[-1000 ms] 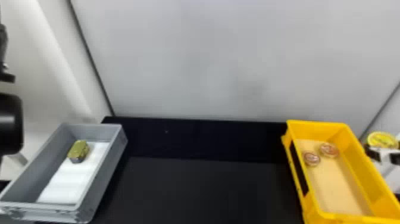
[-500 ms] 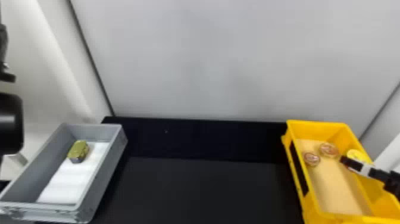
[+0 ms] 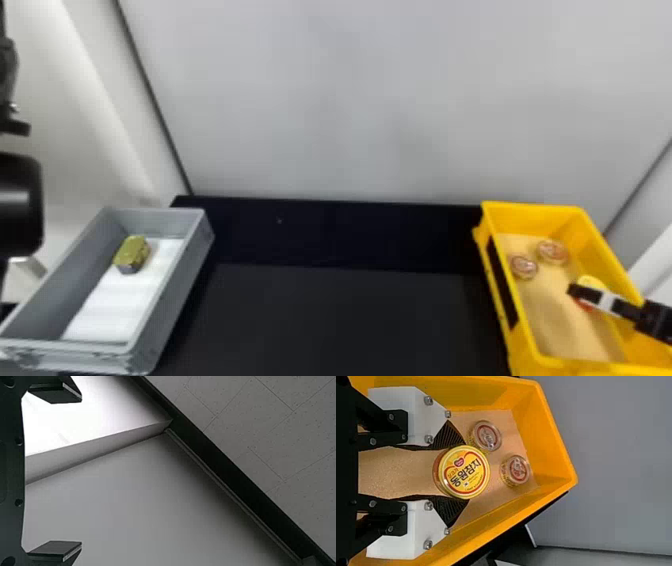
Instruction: Pick up the round yellow can and place it in the yellow rectangular box
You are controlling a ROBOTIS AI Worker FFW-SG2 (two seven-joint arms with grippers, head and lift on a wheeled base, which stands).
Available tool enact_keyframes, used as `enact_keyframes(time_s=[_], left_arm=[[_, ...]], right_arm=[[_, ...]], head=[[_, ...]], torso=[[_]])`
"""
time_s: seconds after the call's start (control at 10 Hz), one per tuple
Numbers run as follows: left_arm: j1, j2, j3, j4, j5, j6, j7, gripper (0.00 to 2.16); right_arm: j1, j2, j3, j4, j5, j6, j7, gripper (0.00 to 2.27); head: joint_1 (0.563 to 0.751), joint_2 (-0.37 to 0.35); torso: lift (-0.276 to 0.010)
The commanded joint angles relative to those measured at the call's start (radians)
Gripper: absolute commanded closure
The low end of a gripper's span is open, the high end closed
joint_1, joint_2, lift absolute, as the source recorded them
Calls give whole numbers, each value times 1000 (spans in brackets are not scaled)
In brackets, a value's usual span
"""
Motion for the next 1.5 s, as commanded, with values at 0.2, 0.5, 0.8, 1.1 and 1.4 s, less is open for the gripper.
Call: enact_keyframes(time_s=[0.2,0.5,0.8,1.1,1.4], left_arm=[[-10,-5,-8,0,0,-6,0,-2],[-12,-11,-8,0,2,-12,0,-2],[-13,-13,-8,0,2,-12,0,-2],[-12,-16,-8,0,2,-12,0,-2],[-6,-18,-2,-2,2,-12,0,-2]], right_arm=[[-107,-19,106,197,40,-9,32,742],[-167,-19,144,293,150,-9,123,742],[-173,-18,141,295,169,-9,123,742],[-181,-10,138,273,183,31,98,110],[-99,-1,75,-56,172,139,-37,70]], head=[[663,54],[663,54],[663,54],[663,54],[663,54]], torso=[[-10],[-10],[-10],[-10],[-10]])
